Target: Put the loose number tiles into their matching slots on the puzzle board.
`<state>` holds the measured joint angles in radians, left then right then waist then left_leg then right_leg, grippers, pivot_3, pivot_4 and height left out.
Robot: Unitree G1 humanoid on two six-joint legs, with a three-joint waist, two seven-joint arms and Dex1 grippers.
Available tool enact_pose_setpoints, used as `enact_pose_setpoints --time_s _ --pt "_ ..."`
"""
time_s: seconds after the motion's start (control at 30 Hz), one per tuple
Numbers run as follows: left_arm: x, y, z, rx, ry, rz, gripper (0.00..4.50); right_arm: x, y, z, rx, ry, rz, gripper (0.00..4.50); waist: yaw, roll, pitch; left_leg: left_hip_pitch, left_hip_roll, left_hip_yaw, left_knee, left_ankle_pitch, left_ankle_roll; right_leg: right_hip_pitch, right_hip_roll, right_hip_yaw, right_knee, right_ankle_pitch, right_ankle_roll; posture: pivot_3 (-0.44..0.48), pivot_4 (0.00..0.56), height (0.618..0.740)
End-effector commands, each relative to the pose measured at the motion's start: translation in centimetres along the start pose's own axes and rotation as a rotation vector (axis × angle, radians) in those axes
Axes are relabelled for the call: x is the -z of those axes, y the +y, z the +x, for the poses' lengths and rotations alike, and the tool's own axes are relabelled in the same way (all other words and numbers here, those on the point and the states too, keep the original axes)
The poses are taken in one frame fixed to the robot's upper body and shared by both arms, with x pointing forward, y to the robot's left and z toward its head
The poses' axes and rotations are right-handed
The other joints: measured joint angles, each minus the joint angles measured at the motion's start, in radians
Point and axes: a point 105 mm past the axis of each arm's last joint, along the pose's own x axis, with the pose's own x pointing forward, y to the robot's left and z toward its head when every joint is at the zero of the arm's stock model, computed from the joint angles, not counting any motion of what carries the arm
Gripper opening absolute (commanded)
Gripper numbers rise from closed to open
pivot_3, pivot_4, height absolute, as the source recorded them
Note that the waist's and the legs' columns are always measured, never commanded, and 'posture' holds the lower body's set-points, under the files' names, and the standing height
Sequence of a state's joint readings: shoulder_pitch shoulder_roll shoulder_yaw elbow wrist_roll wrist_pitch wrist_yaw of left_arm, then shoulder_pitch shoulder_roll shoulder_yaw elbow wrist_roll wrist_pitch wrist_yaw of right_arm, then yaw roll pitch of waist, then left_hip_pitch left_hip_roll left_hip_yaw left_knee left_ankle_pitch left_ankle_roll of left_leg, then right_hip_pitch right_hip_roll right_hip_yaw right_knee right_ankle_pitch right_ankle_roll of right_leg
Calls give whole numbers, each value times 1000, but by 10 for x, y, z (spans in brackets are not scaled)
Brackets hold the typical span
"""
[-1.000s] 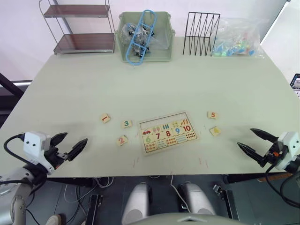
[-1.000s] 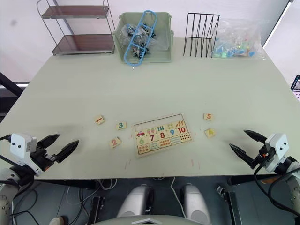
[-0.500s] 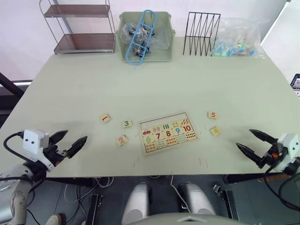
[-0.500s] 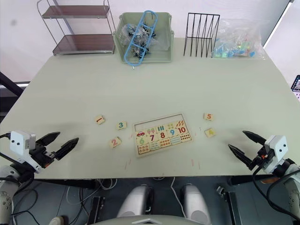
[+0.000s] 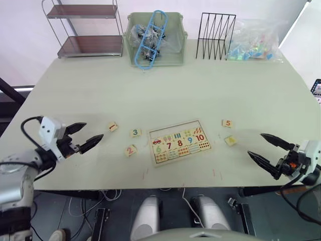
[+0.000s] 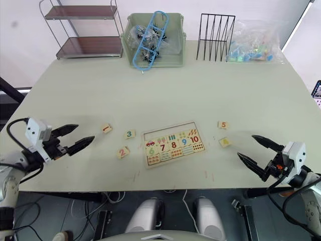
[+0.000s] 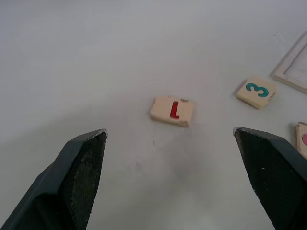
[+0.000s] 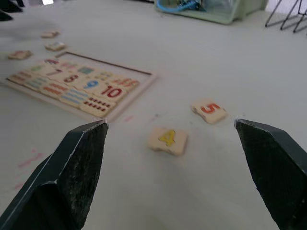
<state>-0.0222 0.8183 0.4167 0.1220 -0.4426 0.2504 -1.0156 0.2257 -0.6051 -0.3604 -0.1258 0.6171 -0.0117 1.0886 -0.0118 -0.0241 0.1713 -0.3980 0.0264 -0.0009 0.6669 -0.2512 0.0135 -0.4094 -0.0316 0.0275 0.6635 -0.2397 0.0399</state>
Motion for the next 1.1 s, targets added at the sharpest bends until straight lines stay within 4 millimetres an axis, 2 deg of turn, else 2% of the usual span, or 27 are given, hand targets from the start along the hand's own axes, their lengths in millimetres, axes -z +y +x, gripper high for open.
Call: enact_pose_setpoints --time_s 0.03,0.23,0.3,0.37,0.67,1.07,1.1 --pt "-6 5 4 35 7 44 4500 -17 11 5 -51 -60 -5 4413 -1 0 0 0 0 0 0 0 0 0 0 0 0 0 0 0 150 739" --pt "5 11 19 146 128 132 4500 -36 20 16 -97 -125 -21 4413 1 0 0 0 -1 0 0 0 0 0 0 -1 0 0 0 0 150 739" --pt "2 15 29 179 123 145 4500 -39 22 18 -104 -138 -21 4413 4 0 0 0 -2 0 0 0 0 0 0 -1 0 0 0 0 150 739" --pt "3 16 38 220 125 153 4500 -38 24 18 -118 -136 -15 4413 6 0 0 -2 -2 0 1 0 0 0 0 -2 0 0 0 0 150 739" --pt "13 18 54 303 178 204 4500 -38 23 19 -134 -130 -30 4413 1 -1 0 -2 -3 -1 1 0 0 0 1 -2 0 0 0 0 150 739" --pt "20 16 64 318 178 194 4500 -31 32 22 -161 -132 -29 4413 5 0 -1 -2 -3 -1 2 0 0 0 0 -2 1 0 1 0 150 739" --pt "21 16 65 317 178 190 4243 -31 32 22 -163 -132 -29 4488 5 0 -1 -2 -3 -1 2 0 0 0 0 -2 1 0 1 0 150 739"
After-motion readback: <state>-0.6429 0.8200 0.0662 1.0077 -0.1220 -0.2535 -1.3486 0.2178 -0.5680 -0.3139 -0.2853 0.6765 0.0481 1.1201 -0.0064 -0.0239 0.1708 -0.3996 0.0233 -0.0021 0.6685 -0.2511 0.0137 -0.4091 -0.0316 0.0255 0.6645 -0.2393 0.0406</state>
